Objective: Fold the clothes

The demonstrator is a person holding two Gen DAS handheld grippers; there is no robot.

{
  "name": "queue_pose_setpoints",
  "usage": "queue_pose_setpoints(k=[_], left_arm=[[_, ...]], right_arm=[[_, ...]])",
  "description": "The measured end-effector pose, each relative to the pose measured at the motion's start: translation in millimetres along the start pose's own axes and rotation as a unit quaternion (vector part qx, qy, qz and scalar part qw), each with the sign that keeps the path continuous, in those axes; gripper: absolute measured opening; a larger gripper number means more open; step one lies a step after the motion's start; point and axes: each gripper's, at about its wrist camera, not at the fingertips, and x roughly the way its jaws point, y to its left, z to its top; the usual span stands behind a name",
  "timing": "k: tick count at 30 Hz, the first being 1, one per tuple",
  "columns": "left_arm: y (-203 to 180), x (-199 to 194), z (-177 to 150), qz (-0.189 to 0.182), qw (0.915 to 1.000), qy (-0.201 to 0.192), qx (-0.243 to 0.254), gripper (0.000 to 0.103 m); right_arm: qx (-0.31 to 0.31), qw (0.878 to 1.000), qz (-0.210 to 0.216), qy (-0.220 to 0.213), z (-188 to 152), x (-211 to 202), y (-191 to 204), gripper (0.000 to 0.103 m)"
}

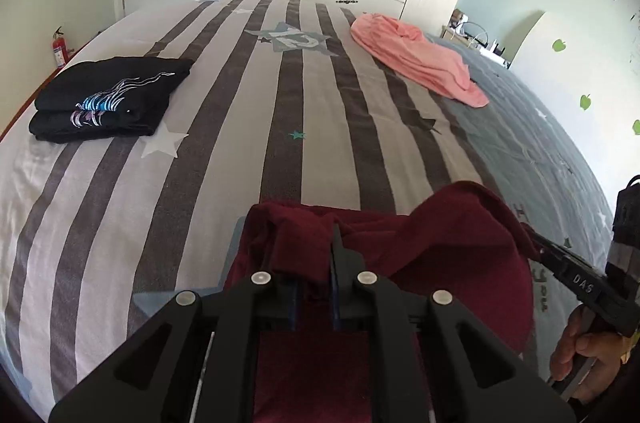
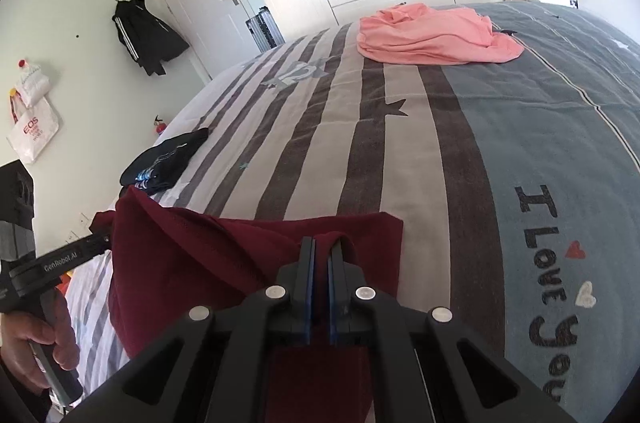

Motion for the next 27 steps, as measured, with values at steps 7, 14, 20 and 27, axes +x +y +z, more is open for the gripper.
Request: queue_pose_setpoints(k=[7, 14, 20, 27], left_arm=[[11.5, 38.8, -7.7, -0.004, 0.9995, 0.019, -0.024, 0.013], [18.2, 4.5, -3.8, -0.052, 0.9958, -0.024, -0.072, 0.063], [16.5, -39.9, -1.0, -0.028, 0.9917, -0.114, -0.053, 0.085], [-47.5, -57.2, -21.1, -0.049, 0.9885, -0.125, 0.07, 0.01]], right_arm=[[0.009, 1.0, -0.008, 0.022, 4.5, 50.2, -21.7, 0.005], [0.044, 0.997, 0.044, -0.043, 9.3, 11.1, -24.6, 0.069], [0.094, 0.99, 0.03, -0.101, 28.9, -21.6, -40.9, 0.094], [-0.091, 0.991, -0.009, -0.102, 2.6, -33.9, 43.1, 0.049]])
